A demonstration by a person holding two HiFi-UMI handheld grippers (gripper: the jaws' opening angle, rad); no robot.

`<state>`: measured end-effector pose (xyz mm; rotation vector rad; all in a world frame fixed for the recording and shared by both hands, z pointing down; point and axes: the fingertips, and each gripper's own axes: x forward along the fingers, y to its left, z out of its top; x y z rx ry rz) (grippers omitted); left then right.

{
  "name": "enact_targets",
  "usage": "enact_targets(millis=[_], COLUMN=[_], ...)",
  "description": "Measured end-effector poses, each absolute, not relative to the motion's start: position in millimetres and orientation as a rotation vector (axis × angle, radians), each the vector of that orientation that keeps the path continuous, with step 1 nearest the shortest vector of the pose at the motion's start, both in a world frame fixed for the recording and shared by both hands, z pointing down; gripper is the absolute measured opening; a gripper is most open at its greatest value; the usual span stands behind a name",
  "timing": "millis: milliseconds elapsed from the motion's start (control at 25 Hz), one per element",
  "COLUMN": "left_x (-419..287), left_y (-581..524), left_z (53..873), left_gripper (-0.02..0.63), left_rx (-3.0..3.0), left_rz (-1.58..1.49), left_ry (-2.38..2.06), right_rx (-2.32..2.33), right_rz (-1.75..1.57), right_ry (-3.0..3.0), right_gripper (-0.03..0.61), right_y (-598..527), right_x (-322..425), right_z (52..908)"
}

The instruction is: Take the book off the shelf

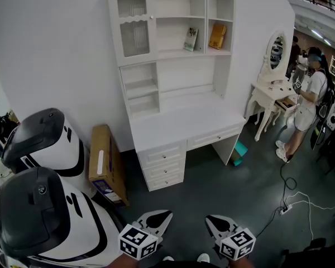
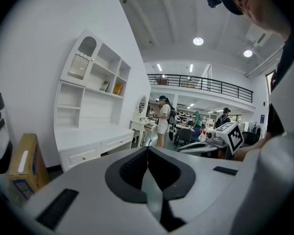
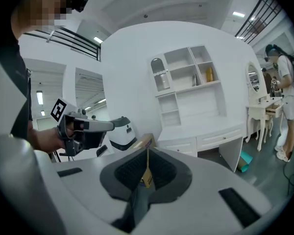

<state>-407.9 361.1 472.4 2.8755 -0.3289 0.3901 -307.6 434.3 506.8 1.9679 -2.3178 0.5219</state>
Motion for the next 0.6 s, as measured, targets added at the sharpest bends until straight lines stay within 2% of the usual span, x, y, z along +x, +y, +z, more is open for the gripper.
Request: enact_targets(millis=[600], left_x=[-439], left_y=[335], left_z=[483], left_gripper=[0.011], left_rx=[2.885], left_rz=[0.410], left_ry=[-0.271], right_rx=[2.074], right_rz=[0.632], right_ry=[-2.295], right_gripper=[0.031], right_y=[410], right_x=[-333], right_z=[516])
